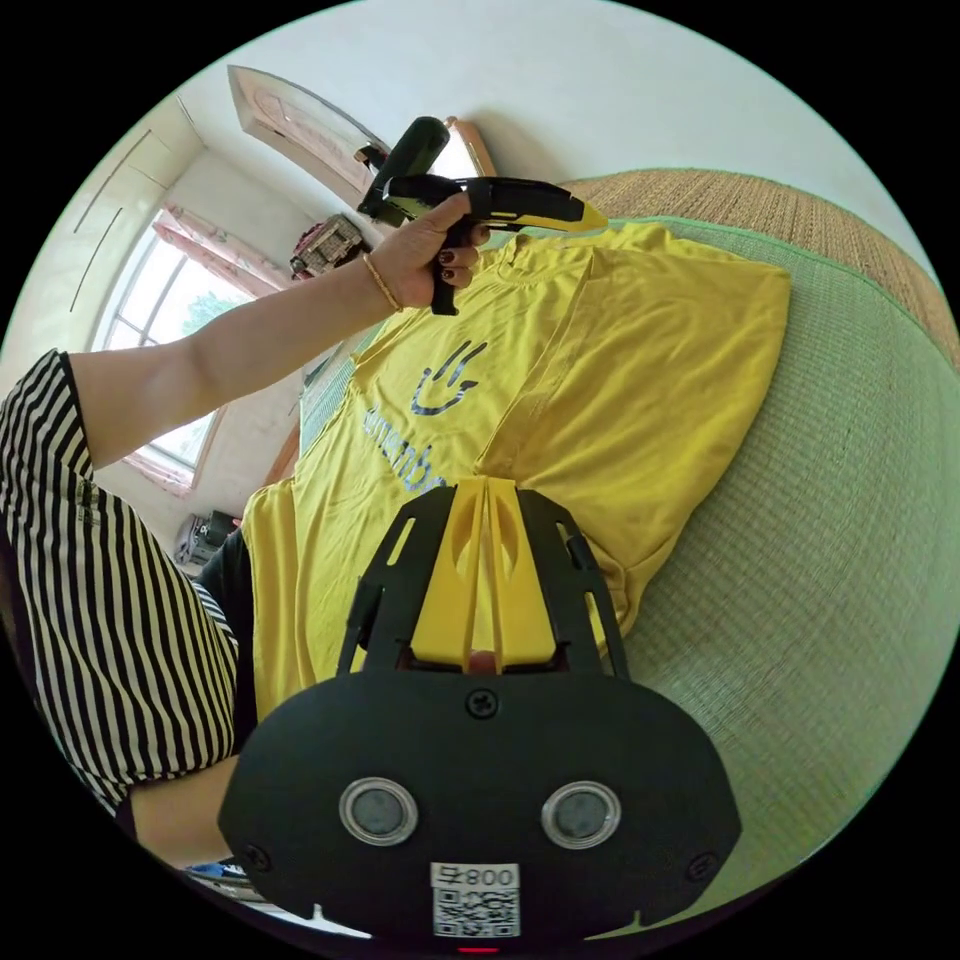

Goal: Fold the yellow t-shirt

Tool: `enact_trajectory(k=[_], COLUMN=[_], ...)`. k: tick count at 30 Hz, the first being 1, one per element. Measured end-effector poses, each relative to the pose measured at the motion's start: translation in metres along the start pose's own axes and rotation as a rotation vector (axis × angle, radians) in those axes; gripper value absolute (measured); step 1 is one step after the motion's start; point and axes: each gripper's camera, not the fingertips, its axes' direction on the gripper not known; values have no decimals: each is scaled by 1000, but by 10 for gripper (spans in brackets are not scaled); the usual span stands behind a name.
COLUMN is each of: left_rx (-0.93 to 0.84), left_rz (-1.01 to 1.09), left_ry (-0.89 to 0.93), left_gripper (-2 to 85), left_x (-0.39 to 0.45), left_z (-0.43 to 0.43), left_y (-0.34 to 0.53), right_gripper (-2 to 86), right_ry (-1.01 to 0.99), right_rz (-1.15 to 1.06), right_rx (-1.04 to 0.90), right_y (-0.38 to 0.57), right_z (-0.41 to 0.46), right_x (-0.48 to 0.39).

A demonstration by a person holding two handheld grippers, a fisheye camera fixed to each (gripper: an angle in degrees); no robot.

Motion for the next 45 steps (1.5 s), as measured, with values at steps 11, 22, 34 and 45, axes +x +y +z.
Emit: enact_trajectory(k=[11, 22, 34, 45], left_rx=[-95, -143, -169, -79], left_rz=[48, 143, 280, 115], left_ry=[36, 51, 171, 249], left_gripper=[3, 3, 2, 3], left_x=[7, 29, 47, 21], left_z=[-1, -10, -63, -170], left_y=[27, 44, 129, 240], right_gripper=[1, 0, 0, 0], right_ry=[52, 94, 99, 271], right_rz=[238, 285, 360, 358], right_rx=[87, 152, 179, 141], right_y=[11, 10, 9, -5], right_z=[-26, -38, -27, -1], right_x=[33, 26, 22, -7])
